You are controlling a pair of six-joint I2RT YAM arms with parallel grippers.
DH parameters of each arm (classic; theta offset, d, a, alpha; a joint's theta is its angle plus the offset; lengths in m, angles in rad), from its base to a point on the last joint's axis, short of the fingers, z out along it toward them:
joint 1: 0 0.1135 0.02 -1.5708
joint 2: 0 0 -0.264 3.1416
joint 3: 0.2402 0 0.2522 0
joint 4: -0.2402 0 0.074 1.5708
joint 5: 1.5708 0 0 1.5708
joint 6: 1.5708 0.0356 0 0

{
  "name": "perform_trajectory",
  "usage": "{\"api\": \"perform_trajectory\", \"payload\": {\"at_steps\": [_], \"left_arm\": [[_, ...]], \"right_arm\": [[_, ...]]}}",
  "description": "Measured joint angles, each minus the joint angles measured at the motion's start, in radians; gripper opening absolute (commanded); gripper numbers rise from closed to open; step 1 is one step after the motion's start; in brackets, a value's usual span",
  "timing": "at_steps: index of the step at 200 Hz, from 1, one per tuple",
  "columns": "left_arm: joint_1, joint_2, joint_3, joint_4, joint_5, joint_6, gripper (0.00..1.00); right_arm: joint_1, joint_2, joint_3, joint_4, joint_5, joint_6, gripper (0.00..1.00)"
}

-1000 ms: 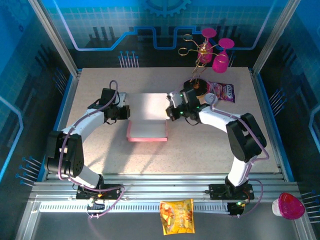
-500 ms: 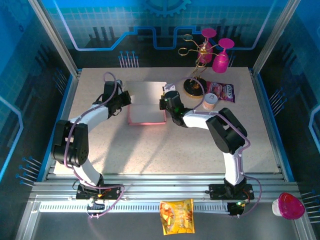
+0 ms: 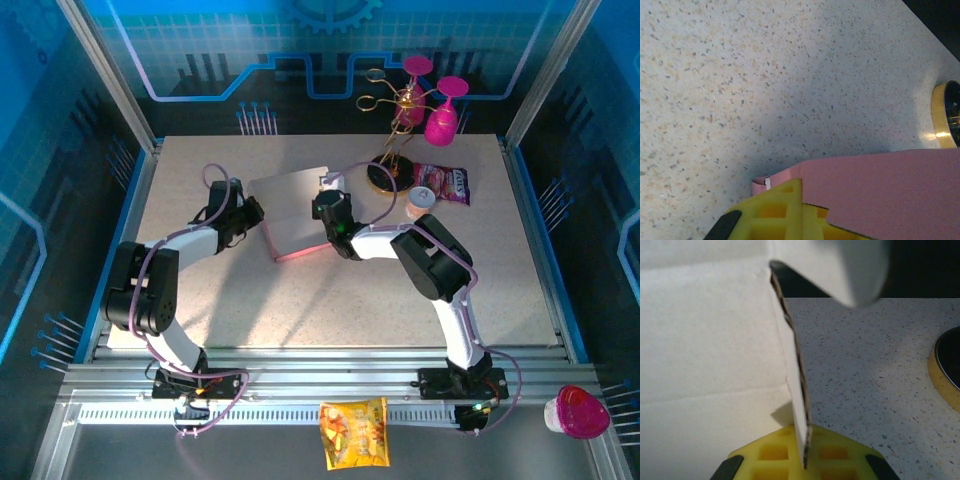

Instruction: Fold the paper box

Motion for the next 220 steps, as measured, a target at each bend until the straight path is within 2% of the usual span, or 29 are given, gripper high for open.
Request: {"api": "perform_trajectory", "payload": {"at_steps": [36, 50, 102, 180, 220], "left_arm": [[0.002, 0.005, 0.000, -0.002, 0.018, -0.089, 0.00], [0.002, 0.005, -0.002, 0.003, 0.019, -0.113, 0.00], [-0.009, 0.004, -0.047, 0.086, 0.024, -0.140, 0.00], [-0.077, -0.066, -0.152, 0.155, -0.074, -0.131, 0.00], [-0.108, -0.087, -0.186, 0.178, -0.123, -0.106, 0.00]], "right_arm": [[-0.001, -0.008, -0.043, 0.043, -0.021, 0.018, 0.00], [-0.001, -0.024, -0.064, 0.042, -0.028, 0.029, 0.04], [0.002, -0.071, -0.154, 0.088, -0.042, 0.061, 0.08], [0.001, -0.127, -0.231, 0.102, -0.064, 0.148, 0.19], [0.001, -0.145, -0.270, 0.103, -0.085, 0.188, 0.20]]}}
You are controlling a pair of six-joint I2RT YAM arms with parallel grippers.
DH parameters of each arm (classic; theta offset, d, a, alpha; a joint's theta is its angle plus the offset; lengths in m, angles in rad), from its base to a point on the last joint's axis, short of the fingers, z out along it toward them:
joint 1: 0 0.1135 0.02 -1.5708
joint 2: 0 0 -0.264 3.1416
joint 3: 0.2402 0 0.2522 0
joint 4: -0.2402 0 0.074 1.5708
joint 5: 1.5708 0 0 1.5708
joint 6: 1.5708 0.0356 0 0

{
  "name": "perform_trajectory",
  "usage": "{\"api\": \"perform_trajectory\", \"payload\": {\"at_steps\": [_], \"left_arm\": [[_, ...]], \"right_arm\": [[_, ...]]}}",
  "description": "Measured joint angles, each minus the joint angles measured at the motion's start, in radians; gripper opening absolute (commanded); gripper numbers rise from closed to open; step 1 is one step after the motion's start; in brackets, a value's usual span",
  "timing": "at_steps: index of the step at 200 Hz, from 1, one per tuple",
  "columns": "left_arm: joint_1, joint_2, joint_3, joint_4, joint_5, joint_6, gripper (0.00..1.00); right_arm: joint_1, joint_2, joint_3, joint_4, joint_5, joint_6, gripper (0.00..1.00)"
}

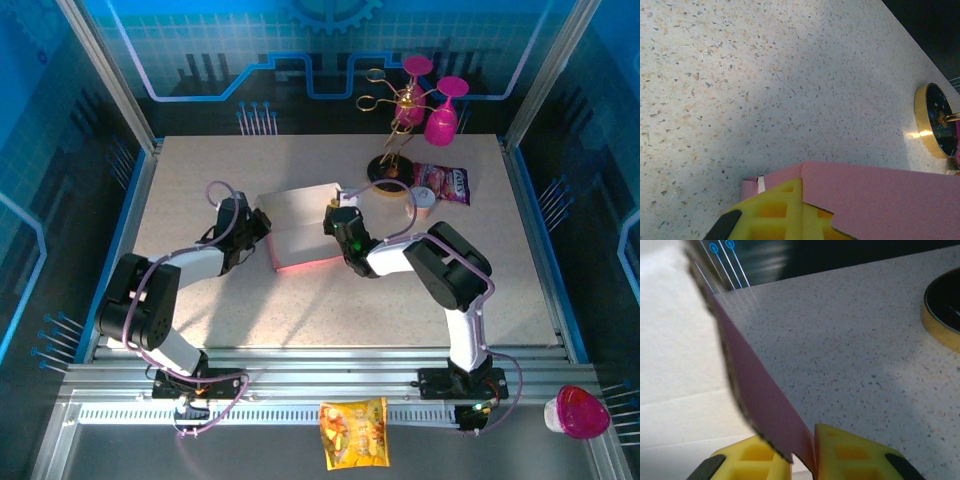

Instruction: Fold the paper box

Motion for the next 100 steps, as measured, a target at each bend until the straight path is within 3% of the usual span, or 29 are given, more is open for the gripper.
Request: {"api": "perform_trajectory", "payload": {"at_steps": [100], "left_arm": [[-0.065, -0.033, -0.096, 0.107, -0.080, 0.022, 0.00]], "right_arm": [[-0.015, -0.034, -0.049, 0.001, -0.052, 0.030, 0.21]]}}
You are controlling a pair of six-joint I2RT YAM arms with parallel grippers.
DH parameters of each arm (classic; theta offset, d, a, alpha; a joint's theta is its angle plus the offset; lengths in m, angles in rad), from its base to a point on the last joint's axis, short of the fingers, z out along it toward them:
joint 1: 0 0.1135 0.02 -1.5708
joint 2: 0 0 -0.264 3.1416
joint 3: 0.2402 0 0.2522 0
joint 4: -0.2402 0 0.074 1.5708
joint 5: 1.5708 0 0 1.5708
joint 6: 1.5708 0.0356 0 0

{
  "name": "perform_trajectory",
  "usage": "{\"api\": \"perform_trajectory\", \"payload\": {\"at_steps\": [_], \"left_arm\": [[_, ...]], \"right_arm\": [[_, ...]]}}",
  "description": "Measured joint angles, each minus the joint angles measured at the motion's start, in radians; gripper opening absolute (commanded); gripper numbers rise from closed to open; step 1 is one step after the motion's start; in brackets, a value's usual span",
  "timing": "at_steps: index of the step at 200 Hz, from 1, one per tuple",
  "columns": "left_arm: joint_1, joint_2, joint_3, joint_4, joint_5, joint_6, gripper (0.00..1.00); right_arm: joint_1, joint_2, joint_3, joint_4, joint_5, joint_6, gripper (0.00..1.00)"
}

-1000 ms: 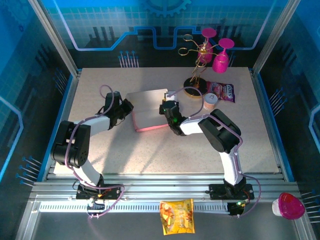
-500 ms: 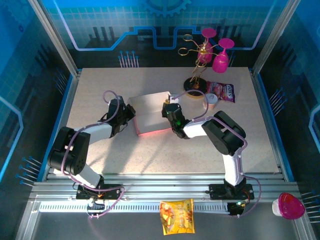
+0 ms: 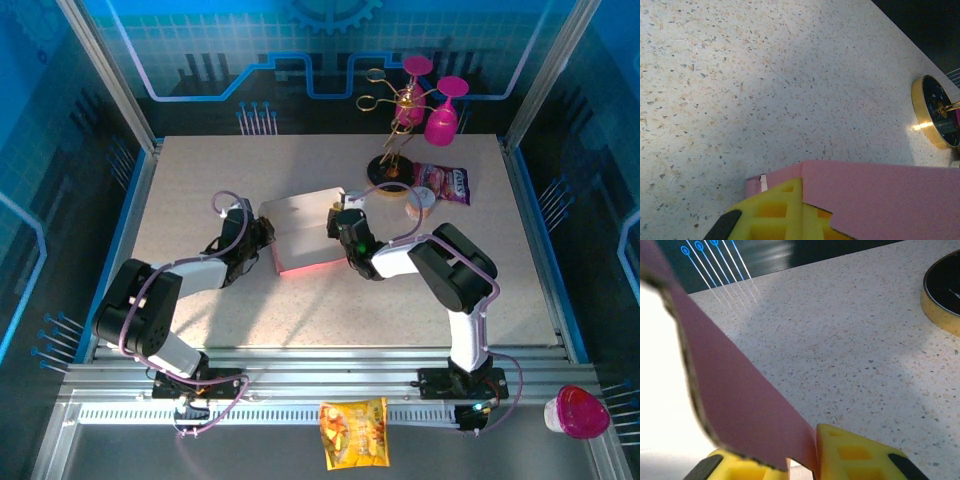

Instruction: Fold the paper box

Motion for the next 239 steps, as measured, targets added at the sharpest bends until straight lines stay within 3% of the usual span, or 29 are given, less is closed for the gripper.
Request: {"api": "perform_trajectory", "payload": {"at_steps": [140, 239], "left_arm": [[-0.053, -0.013, -0.039, 0.029, -0.106, -0.032, 0.00], [-0.079, -0.013, -0.017, -0.016, -0.146, -0.050, 0.00]], "right_arm": [[-0.020, -0.073, -0.012, -0.104, -0.129, 0.140, 0.39], [-0.108, -0.106, 0.040, -0.274, -0.380, 0.288, 0.44]]}}
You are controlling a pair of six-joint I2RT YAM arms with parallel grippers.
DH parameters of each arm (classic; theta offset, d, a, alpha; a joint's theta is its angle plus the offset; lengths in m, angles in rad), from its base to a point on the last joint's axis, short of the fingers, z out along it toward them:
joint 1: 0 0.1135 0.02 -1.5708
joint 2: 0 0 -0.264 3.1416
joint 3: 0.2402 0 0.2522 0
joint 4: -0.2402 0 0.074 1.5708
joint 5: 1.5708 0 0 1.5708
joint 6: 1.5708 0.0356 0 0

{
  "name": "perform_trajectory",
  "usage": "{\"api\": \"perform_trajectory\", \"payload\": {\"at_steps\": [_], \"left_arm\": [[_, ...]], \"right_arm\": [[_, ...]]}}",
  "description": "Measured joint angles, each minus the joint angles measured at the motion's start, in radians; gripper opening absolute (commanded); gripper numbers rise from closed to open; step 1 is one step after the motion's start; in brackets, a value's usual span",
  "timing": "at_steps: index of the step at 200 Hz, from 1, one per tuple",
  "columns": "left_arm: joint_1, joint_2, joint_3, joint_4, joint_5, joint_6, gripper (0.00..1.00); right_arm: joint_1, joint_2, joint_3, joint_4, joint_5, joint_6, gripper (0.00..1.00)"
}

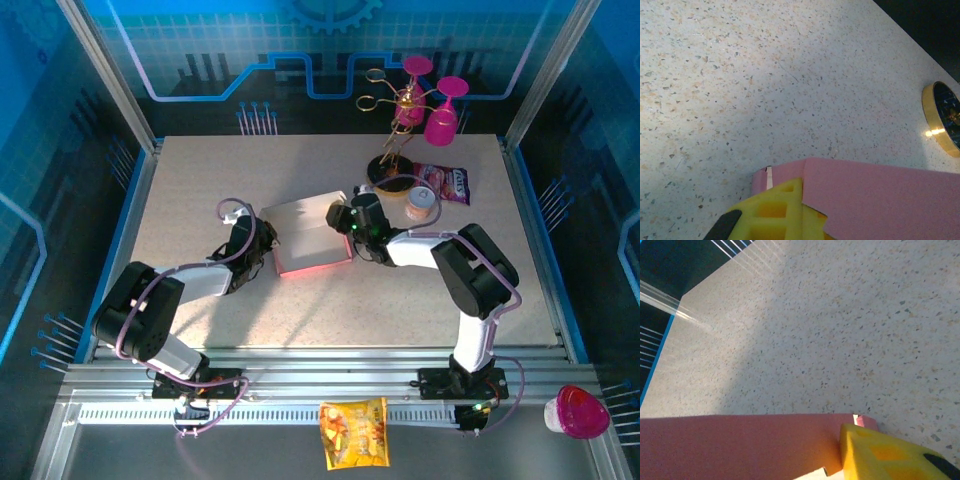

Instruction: Fold the paper box

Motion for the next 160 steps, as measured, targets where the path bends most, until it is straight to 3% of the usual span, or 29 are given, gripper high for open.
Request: {"api": "perform_trajectory", "payload": {"at_steps": [72, 160], "left_arm": [[-0.016, 0.000, 0.023, -0.050, -0.027, -0.006, 0.00], [-0.029, 0.001, 0.036, -0.078, -0.050, -0.006, 0.00]], "right_arm": [[-0.032, -0.063, 0.002, -0.106, -0.095, -0.006, 0.45], [-0.038, -0.140, -0.008, -0.185, -0.146, -0.060, 0.57]]}}
